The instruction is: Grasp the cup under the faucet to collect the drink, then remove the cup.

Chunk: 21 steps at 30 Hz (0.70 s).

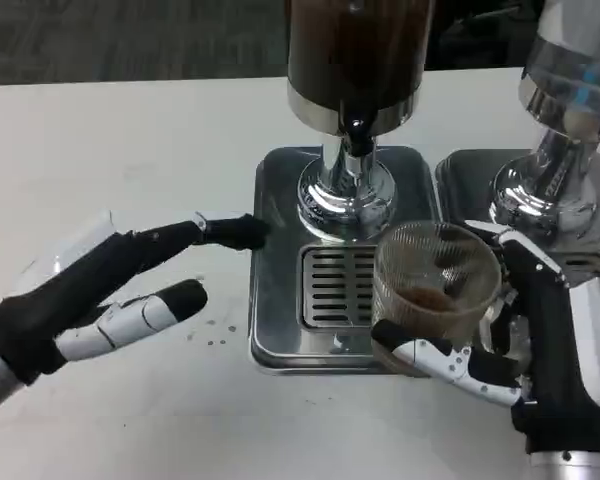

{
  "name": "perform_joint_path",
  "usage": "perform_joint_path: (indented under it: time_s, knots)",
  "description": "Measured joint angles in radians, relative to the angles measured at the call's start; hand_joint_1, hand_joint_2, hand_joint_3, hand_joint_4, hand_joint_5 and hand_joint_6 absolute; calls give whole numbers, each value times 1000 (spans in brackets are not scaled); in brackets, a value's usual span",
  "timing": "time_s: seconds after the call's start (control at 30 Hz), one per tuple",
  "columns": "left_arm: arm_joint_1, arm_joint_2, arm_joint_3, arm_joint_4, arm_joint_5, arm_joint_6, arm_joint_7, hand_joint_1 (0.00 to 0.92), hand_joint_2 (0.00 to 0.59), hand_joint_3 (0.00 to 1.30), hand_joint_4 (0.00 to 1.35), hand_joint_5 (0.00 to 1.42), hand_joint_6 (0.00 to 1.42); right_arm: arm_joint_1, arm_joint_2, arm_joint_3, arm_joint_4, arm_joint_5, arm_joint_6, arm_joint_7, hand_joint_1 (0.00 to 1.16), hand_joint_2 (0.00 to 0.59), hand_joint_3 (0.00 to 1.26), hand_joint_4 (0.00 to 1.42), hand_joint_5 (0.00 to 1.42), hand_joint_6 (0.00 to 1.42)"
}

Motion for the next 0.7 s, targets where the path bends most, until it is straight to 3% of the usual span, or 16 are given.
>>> perform_joint_path:
  time_s: [0.27, 0.5, 0.7]
  knots:
    - [55, 37, -7, -81, 31, -82, -1, 0, 151, 221, 140, 146, 127, 45, -1, -9, -94, -4, 1, 28, 1150, 125, 946, 1026, 1165, 1351]
    - [92, 79, -10, -148, 31, -123, -1, 0, 149, 182, 73, 77, 95, 59, -1, -19, -113, -5, 4, 41, 1150, 125, 953, 1028, 1165, 1365]
    - [126, 109, -9, -199, 28, -153, -1, 0, 148, 167, 39, 49, 75, 123, -5, -32, -211, 1, 6, 79, 1150, 125, 956, 1028, 1176, 1368]
